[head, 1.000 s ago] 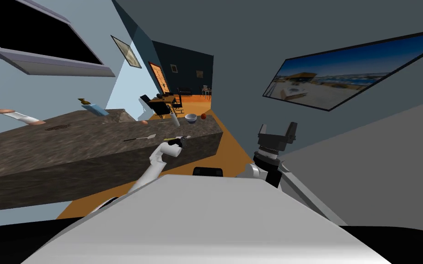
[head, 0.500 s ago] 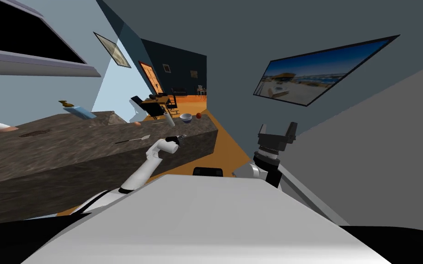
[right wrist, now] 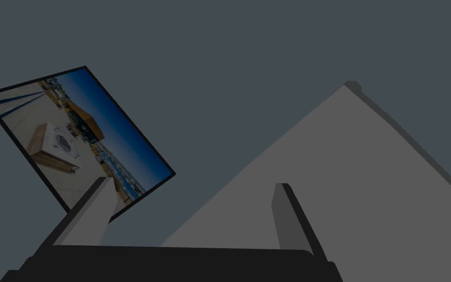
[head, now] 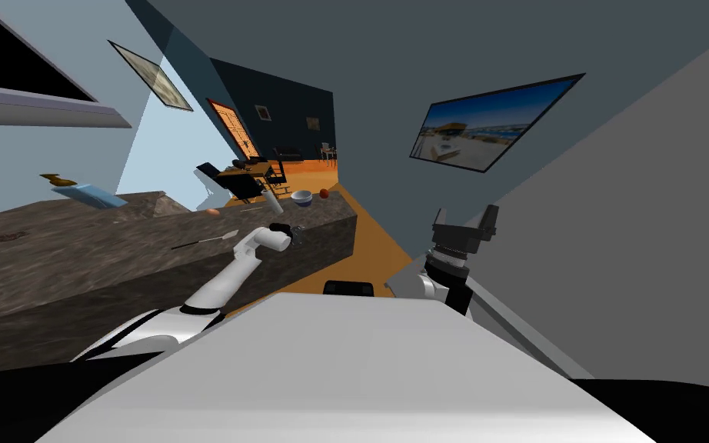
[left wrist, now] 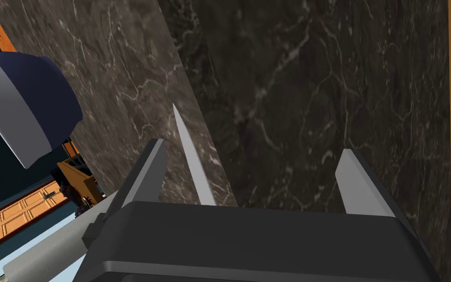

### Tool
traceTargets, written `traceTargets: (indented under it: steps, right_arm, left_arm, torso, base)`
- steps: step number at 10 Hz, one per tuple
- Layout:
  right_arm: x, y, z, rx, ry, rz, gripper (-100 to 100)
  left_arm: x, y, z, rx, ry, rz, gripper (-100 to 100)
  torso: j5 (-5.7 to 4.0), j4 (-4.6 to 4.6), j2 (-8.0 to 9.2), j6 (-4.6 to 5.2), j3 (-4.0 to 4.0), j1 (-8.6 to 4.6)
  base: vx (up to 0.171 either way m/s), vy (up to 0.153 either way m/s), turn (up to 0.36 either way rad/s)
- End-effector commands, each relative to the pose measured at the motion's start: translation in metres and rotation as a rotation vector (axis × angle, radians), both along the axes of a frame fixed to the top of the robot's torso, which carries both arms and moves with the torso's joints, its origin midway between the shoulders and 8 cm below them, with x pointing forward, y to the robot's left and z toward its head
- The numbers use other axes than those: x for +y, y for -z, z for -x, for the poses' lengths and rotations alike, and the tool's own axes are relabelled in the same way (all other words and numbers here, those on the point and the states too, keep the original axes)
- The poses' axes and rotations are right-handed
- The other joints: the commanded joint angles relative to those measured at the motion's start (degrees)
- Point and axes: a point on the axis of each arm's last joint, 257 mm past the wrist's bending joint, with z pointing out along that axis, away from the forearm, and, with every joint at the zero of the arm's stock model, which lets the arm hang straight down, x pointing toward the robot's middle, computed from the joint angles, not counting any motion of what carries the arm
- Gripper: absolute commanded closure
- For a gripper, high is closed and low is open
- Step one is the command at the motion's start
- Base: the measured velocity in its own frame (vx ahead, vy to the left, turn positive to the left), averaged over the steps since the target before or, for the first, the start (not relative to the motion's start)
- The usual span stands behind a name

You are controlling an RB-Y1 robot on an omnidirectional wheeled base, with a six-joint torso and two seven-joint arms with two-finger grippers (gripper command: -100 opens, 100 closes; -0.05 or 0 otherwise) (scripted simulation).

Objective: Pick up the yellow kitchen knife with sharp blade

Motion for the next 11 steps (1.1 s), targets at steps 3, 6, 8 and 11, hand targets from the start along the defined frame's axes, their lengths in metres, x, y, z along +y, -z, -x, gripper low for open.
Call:
traceTargets:
  steps: [3, 6, 8, 11]
  right_arm:
    - [0.000, 0.000, 0.000, 0.000, 0.000, 0.000, 0]
    - [0.000, 0.000, 0.000, 0.000, 0.000, 0.000, 0]
    - [0.000, 0.000, 0.000, 0.000, 0.000, 0.000, 0]
    - [0.000, 0.000, 0.000, 0.000, 0.000, 0.000, 0]
  left_arm:
    - [0.025, 0.001, 0.004, 0.048, -0.039, 0.011, -100]
    - [0.061, 0.000, 0.013, 0.108, -0.104, 0.016, -100]
    - [0.078, 0.001, 0.019, 0.142, -0.143, 0.028, -100]
    - [0.091, 0.002, 0.028, 0.179, -0.183, 0.057, -100]
  torso:
    - [0.01, -0.01, -0.05, 0.01, -0.03, 0.06]
    - [0.03, -0.02, -0.08, -0.03, -0.05, 0.09]
    - [0.04, -0.02, -0.09, -0.03, -0.05, 0.12]
    - [0.04, -0.03, -0.11, 0.00, -0.07, 0.17]
  base:
    - [-0.029, -0.012, -0.117]
    - [-0.024, -0.009, -0.117]
    - [-0.019, -0.001, -0.121]
    - [-0.014, 0.011, -0.119]
